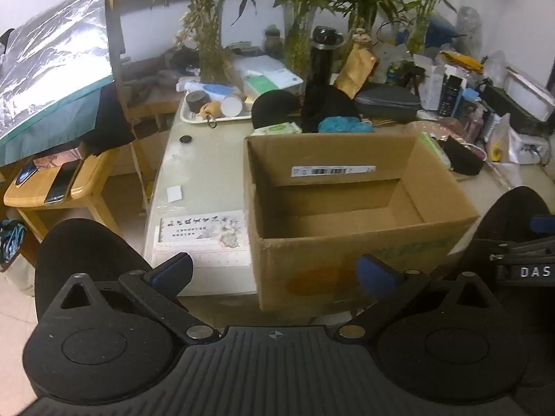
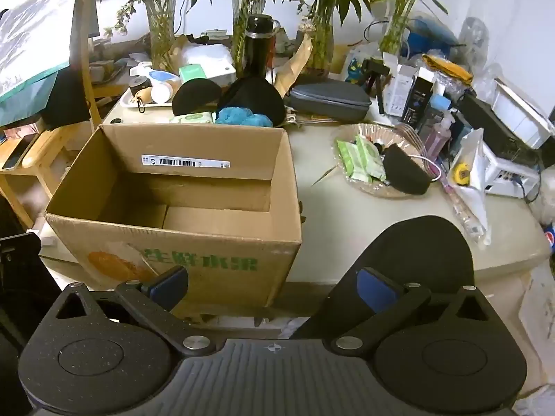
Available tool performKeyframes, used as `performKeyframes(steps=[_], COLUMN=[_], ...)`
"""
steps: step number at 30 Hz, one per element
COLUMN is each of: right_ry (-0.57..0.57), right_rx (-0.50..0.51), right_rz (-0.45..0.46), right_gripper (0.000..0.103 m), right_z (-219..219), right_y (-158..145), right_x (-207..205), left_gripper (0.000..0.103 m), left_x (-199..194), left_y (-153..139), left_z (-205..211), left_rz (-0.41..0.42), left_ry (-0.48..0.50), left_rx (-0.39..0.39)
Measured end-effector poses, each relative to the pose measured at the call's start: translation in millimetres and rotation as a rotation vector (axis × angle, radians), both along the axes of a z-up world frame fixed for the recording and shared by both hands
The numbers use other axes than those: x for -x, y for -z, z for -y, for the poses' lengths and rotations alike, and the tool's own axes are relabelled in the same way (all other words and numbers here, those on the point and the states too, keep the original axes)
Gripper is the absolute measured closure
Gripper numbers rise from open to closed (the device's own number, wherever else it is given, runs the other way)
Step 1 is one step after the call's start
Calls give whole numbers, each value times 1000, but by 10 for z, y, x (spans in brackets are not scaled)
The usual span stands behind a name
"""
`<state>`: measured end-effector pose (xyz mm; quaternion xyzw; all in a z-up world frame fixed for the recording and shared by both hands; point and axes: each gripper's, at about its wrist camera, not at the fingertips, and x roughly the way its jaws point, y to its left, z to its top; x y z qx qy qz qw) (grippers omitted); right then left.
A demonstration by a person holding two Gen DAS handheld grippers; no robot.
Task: Organize soft objects
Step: 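Move both tools from the cardboard box toward the blue sponge and yellow wipes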
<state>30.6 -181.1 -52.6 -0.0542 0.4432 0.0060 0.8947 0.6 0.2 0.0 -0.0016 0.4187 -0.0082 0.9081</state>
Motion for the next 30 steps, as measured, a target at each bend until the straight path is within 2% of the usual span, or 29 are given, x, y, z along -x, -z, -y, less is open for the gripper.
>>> performKeyframes(steps=[2,3,4,6,9,19,30], right_ry=[5,8,6,6,0,35,82], right_rx=[-12,-16,-6,41,54,80,71], right_rz=[-5,-5,18,71,89,114,111], right_gripper=[0,0,0,0,0,0,0], right_z=[4,1,5,-90,-57,-36,71], right_y=[-2,-6,-52,-110,-178,-313,-290], right_x=[-17,-32,-11,105,161,195,146], left_gripper=[0,0,0,0,0,0,0], left_x=[-23,111,164,129,134,107,50], left_y=[4,-36,-49,-71,-105,-141,-146], left_z=[-6,17,37,72,73,141,165], left_rz=[-4,47,65,42,49,64,67], left_ry=[5,18,24,38,36,70,70], left_rx=[15,18,13,5,35,39,17])
